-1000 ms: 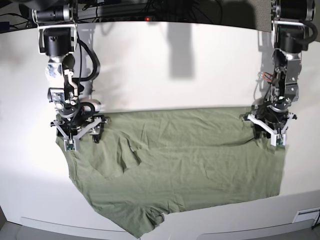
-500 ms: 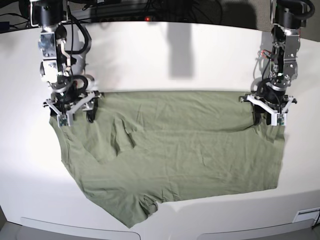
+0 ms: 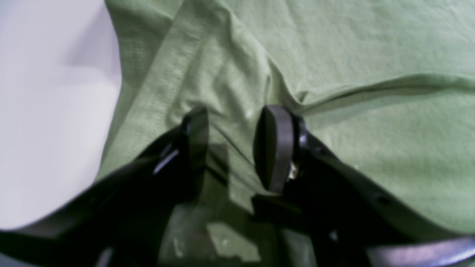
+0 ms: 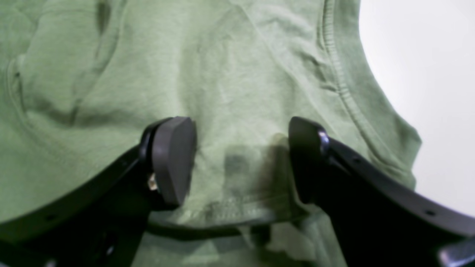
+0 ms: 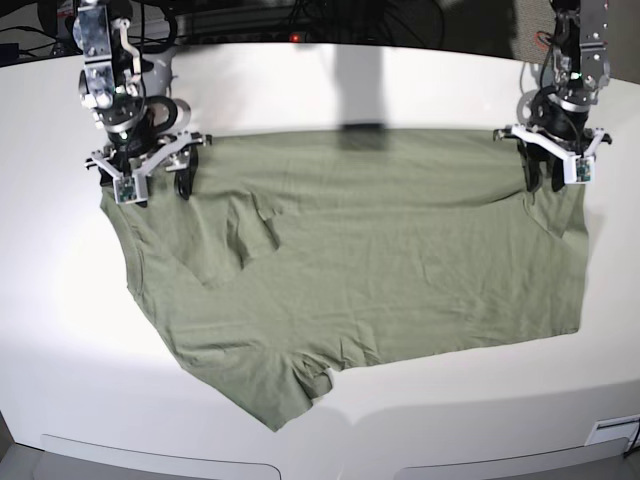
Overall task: Fold the T-shirt properly
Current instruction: 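Drag the shirt back toward the robot with both grippers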
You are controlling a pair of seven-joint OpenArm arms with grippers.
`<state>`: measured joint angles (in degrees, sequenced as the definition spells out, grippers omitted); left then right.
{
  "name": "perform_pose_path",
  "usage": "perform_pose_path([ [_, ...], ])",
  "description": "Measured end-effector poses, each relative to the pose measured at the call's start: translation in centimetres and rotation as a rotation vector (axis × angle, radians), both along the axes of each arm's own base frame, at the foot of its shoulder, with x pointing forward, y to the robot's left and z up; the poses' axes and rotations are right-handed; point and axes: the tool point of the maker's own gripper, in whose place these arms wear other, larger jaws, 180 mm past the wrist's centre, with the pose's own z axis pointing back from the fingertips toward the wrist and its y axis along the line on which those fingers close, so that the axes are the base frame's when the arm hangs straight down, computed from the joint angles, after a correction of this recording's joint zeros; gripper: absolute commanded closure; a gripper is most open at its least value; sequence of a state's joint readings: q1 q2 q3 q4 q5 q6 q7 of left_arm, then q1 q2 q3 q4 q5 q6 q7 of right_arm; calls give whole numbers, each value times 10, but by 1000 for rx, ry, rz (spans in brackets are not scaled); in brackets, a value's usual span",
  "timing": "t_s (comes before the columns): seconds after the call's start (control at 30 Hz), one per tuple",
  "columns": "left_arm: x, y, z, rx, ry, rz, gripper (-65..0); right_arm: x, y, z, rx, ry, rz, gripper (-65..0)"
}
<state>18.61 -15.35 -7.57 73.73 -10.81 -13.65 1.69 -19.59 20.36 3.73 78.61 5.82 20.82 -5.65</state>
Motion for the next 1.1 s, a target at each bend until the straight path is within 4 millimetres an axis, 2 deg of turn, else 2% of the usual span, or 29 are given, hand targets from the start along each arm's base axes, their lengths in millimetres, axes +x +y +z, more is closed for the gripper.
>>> perform_pose_path([
  [0.2, -17, -4, 3, 9, 43, -11, -240, -42, 2, 6, -35, 63, 19, -406],
  [0.47, -45, -12, 6, 9, 76, -35, -240, -86, -27, 16, -77, 134, -32, -406],
  [0.6, -54, -16, 7, 6, 95, -52, -240, -95, -38, 19, -75, 154, -66, -406],
  [0.73, -63, -20, 9, 5, 115, -61, -240, -98, -39, 19, -66, 166, -77, -406],
  [1.1, -62, -24, 15, 27, 144, -85, -240, -94, -37, 25, -94, 176, -66, -406],
])
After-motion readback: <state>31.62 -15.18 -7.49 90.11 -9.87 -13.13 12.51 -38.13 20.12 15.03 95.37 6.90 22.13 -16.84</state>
